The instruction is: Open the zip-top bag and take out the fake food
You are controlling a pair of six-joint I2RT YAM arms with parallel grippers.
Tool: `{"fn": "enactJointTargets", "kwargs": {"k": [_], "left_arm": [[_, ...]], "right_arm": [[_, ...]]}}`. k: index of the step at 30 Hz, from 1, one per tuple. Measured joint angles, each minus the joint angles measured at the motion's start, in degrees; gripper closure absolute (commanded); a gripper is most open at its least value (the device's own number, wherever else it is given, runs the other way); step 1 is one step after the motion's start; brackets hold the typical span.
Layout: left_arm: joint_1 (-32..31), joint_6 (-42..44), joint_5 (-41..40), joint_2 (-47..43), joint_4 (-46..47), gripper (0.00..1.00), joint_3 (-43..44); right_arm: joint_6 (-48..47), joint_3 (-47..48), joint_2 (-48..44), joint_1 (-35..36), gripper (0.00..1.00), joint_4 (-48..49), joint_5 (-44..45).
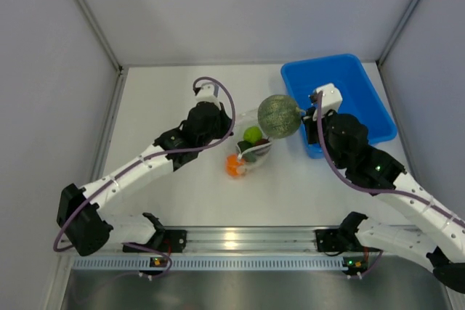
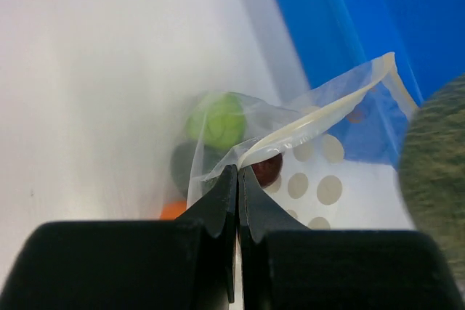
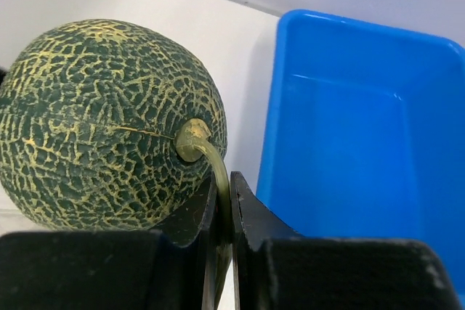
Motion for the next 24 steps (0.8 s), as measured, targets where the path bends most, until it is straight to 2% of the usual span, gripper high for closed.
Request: {"fn": "enactJointTargets", "kwargs": {"k": [4, 8, 15, 24], "left_arm": [[3.9, -1.9, -1.6, -1.0, -1.7, 1.00, -1.1], [8.8, -2.8, -1.9, -3.4, -3.4, 1.00, -3.7], [16.9, -3.0, 1.3, -7.8, -5.6, 1.00, -5.6], [19.3, -0.9, 6.9, -10.1, -10.7, 1.00, -1.8]], "right_arm": [[5.6, 1.6, -0.2, -4.9, 1.00, 0.0, 2.4], [8.0, 6.7, 4.2, -12.9, 1.00, -1.3, 3.7], [6.8, 13.3, 18.6, -26.3, 1.00, -2.3, 5.3], [0.0, 22.2, 40.5, -32.0, 1.00, -2.3, 11.1]]}}
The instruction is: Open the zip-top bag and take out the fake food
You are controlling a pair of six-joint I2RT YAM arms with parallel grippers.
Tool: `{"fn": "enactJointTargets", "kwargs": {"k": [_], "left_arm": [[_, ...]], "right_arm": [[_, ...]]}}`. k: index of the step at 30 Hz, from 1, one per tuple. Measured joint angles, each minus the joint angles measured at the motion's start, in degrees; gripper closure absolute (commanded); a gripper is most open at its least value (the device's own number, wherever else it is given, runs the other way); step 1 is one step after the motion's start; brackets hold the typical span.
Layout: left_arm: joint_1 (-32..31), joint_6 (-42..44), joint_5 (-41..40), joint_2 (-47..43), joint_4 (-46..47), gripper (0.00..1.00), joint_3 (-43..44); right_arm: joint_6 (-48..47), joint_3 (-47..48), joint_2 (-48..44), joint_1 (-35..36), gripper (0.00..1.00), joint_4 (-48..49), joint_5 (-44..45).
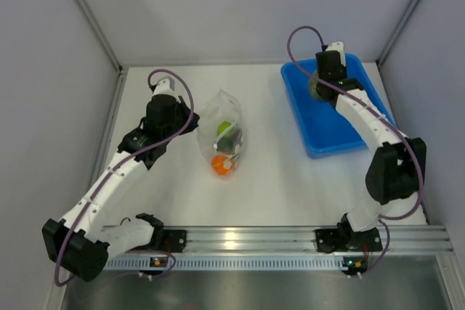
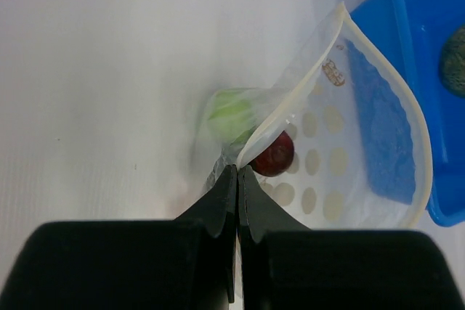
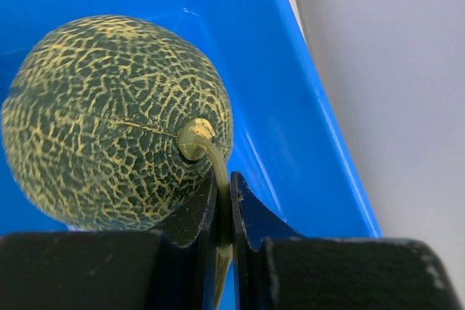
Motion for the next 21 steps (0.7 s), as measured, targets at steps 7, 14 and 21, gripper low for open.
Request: {"fn": "enactJointTargets", "kwargs": {"k": [7, 14, 21], "left_arm": [[0.0, 0.8, 4.0, -4.0, -1.4, 1.00, 1.6], [0.1, 1.7, 5.6, -4.7, -1.9, 1.00, 1.8], [0.1, 1.8, 7.0, -3.5, -2.0, 1.00, 1.8]], "right_arm": [[-5.0, 11.7, 18.3, -0.9, 0.84, -0.6, 4.9], [-6.9, 15.3, 24.9, -0.4, 0.61, -2.8, 6.9], [-5.9, 17.4, 23.2, 0.0, 0.48, -4.0, 6.5]]}}
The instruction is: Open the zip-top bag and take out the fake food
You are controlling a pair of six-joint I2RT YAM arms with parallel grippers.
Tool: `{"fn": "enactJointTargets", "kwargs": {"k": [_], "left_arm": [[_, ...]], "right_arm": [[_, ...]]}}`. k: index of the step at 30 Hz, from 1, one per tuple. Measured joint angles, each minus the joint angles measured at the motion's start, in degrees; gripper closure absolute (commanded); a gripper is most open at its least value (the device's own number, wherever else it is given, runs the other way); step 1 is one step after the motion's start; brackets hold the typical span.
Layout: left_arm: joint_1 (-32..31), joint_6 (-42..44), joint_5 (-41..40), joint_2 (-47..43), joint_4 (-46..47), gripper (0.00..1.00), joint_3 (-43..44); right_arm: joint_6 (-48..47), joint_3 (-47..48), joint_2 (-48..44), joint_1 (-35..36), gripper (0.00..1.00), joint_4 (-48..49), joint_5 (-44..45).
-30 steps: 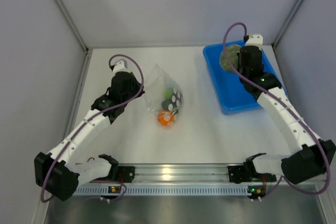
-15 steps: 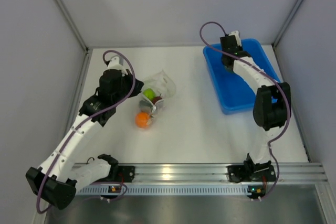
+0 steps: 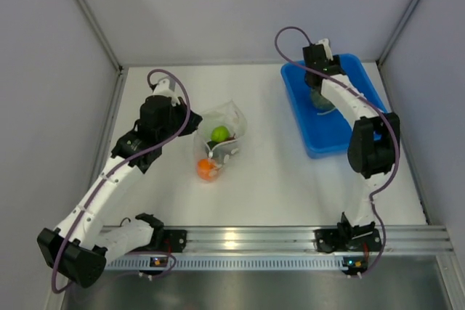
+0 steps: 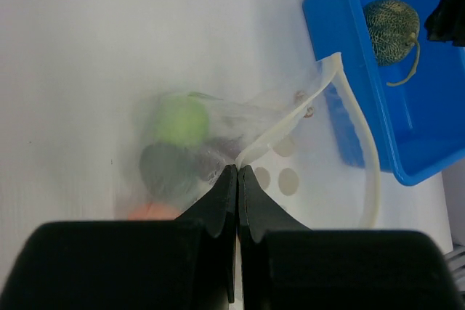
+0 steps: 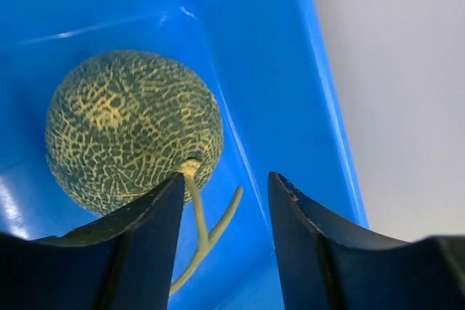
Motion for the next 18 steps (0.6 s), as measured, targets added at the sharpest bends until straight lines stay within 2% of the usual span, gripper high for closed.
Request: {"fn": "enactJointTargets", "kwargs": {"k": [5, 11, 14, 18], "left_arm": [[0.0, -0.6, 1.2, 0.4, 0.0, 1.00, 0.0], [0.0, -2.0, 3.3, -0.2, 0.3, 1.00, 0.0], [0.0, -2.9, 4.1, -0.4, 0.5, 1.00, 0.0], [0.0, -4.5, 4.9, -0.4, 1.5, 1.00, -0.4]], "right_arm": [[3.2, -2.3, -9.3, 0.3, 0.49, -0.7, -3.2], [13.4, -16.5, -32.9, 3.0, 0.53, 2.5, -17.7], [18.9, -23.8, -42.1, 6.5, 0.55, 4.4, -23.1], [24.5, -29.9, -47.2, 15.5, 0.58, 5.5, -27.1]]}}
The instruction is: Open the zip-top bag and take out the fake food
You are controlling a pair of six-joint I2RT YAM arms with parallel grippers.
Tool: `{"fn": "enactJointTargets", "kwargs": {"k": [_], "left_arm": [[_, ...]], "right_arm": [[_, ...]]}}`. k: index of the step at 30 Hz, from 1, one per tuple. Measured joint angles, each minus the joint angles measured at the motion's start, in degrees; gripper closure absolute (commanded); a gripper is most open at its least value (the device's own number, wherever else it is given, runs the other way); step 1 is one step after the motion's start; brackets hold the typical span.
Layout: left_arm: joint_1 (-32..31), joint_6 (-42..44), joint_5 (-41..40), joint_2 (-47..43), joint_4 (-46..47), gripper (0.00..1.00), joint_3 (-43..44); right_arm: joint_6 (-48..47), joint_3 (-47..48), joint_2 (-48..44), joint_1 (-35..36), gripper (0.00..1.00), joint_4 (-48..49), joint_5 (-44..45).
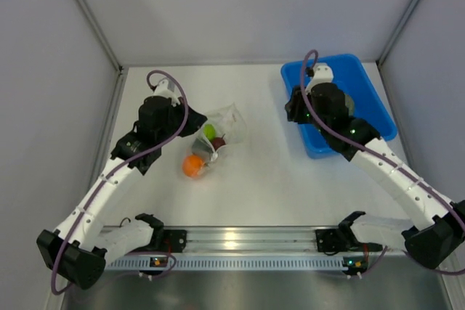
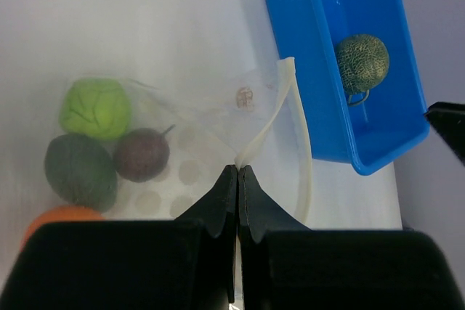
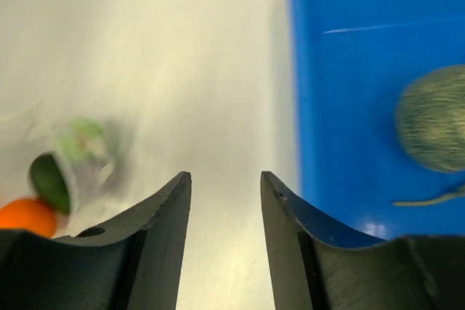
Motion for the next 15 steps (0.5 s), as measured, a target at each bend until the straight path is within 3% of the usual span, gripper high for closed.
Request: {"fn": "enactJointTargets", "kwargs": {"k": [8, 15], "left_arm": [[0.0, -4.6, 2.6, -1.0, 5.2, 1.00, -5.7], [0.0, -8.7, 3.7, -4.7, 10.0, 1.00, -9.8]], "right_arm": [[7.0, -1.3, 0.5, 16.3, 0.64, 1.0, -3.8], [12.4, -0.6, 6.2, 22.6, 0.69, 5.8, -4.0]]}}
